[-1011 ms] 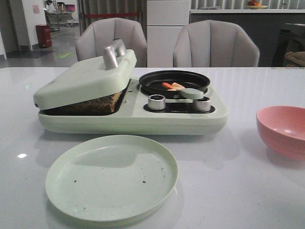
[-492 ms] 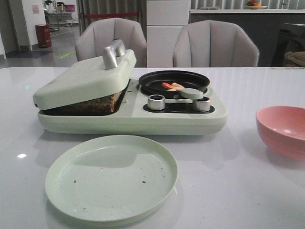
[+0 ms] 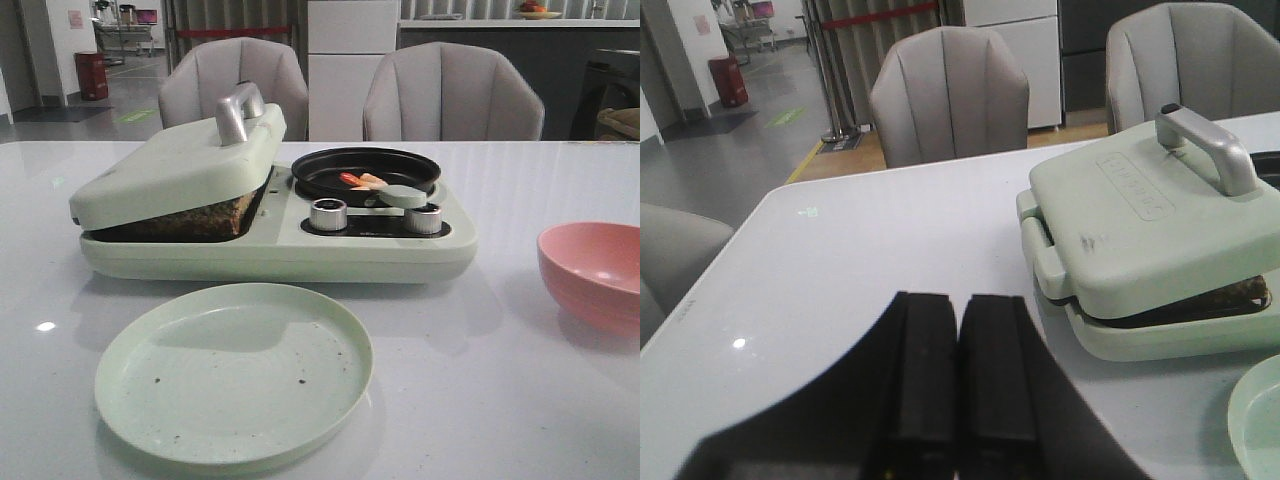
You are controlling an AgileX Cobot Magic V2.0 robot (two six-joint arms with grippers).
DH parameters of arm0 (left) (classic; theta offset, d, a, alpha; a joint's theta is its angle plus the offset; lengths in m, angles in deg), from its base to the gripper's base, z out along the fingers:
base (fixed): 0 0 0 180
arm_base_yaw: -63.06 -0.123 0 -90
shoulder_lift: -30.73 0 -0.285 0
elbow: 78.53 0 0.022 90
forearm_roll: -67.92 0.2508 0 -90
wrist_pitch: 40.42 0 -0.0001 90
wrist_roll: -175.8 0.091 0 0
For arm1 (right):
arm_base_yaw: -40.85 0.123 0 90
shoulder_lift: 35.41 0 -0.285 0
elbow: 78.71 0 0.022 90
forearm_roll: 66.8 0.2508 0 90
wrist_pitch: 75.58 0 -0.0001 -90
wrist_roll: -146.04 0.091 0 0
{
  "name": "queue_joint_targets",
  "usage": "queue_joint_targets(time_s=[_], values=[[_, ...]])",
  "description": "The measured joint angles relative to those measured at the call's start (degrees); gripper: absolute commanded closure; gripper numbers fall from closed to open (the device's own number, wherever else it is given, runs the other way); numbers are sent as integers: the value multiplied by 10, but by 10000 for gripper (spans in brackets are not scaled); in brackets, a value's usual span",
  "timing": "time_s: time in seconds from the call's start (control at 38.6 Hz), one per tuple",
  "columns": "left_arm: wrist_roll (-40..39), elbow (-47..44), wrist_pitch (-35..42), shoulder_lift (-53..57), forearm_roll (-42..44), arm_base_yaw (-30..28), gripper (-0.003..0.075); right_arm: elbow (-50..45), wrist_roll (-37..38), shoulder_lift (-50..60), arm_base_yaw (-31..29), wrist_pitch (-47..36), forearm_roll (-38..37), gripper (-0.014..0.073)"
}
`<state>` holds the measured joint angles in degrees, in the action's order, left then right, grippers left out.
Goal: Make breakfast with bread and shrimp
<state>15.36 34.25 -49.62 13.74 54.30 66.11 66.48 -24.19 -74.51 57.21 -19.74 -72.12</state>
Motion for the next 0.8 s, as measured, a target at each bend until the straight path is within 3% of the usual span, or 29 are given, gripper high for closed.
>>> queue_joint_targets(time_s=[0.29,0.8], values=[[-204,-83,9,67,150,0,619,0,0,0,0,0,0,547],[-226,-100,47,94,164,-13,619,0,0,0,0,0,0,547]])
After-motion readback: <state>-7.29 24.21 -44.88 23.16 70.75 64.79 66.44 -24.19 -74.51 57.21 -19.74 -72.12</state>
